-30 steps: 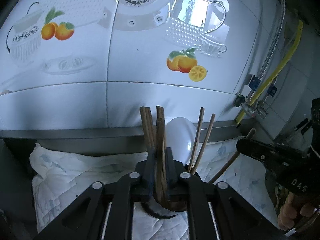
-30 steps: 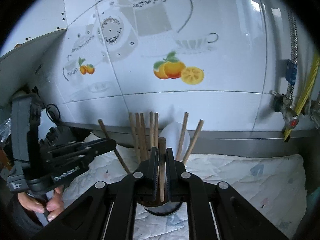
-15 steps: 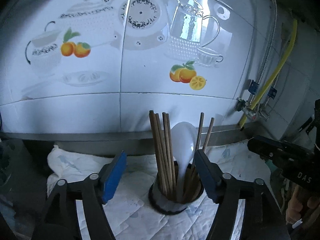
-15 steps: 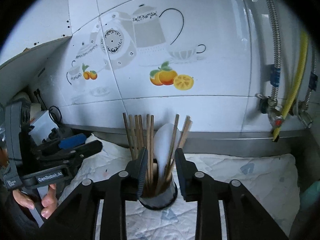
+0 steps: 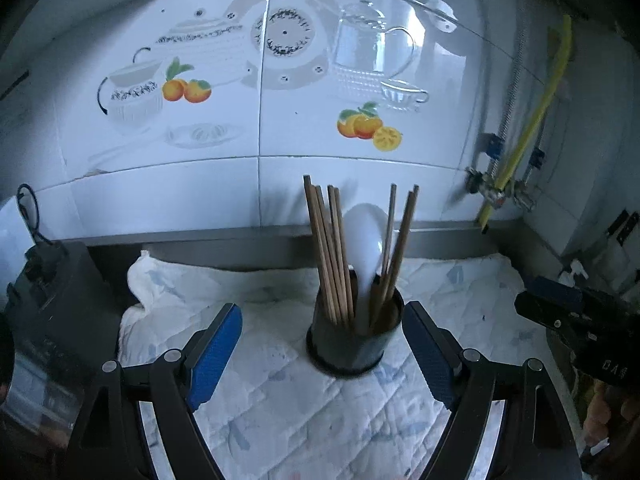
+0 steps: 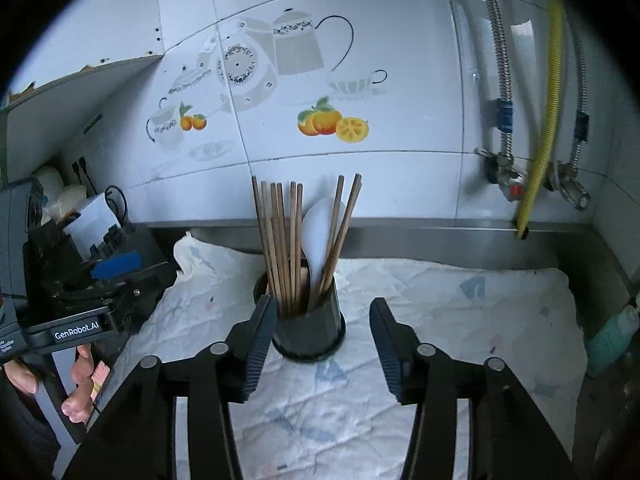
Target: Organize utensils
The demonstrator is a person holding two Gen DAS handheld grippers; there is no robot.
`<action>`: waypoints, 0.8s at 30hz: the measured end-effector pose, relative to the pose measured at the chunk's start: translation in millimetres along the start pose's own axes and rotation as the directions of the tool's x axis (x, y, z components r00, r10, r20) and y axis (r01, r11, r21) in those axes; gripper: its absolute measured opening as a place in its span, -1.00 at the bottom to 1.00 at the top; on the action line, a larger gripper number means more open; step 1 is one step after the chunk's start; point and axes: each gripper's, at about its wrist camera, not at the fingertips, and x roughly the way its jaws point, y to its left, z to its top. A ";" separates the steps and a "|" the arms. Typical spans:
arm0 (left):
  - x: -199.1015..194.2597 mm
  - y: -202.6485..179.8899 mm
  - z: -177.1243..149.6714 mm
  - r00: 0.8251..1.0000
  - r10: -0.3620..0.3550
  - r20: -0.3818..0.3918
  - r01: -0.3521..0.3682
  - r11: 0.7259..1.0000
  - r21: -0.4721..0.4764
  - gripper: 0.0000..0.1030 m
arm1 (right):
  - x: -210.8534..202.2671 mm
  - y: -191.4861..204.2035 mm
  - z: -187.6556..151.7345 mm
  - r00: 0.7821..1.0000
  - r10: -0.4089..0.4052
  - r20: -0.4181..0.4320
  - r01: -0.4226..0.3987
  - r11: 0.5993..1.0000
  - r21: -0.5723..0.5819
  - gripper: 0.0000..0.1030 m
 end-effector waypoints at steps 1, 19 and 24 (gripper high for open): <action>-2.1 -2.8 -3.0 1.000 0.000 -0.001 0.000 1.000 0.007 0.72 | -2.8 1.1 -3.8 1.000 -0.007 0.000 0.007 1.000 -0.004 0.10; -73.3 -30.5 -68.1 1.000 0.013 -0.012 -0.013 1.000 -0.021 0.85 | -63.2 8.7 -64.0 0.995 -0.091 0.026 0.091 0.996 -0.007 0.22; -85.8 -35.4 -86.7 0.998 0.059 -0.010 -0.059 0.998 -0.008 0.86 | -76.3 7.1 -78.0 0.994 -0.101 0.029 0.101 0.995 0.010 0.24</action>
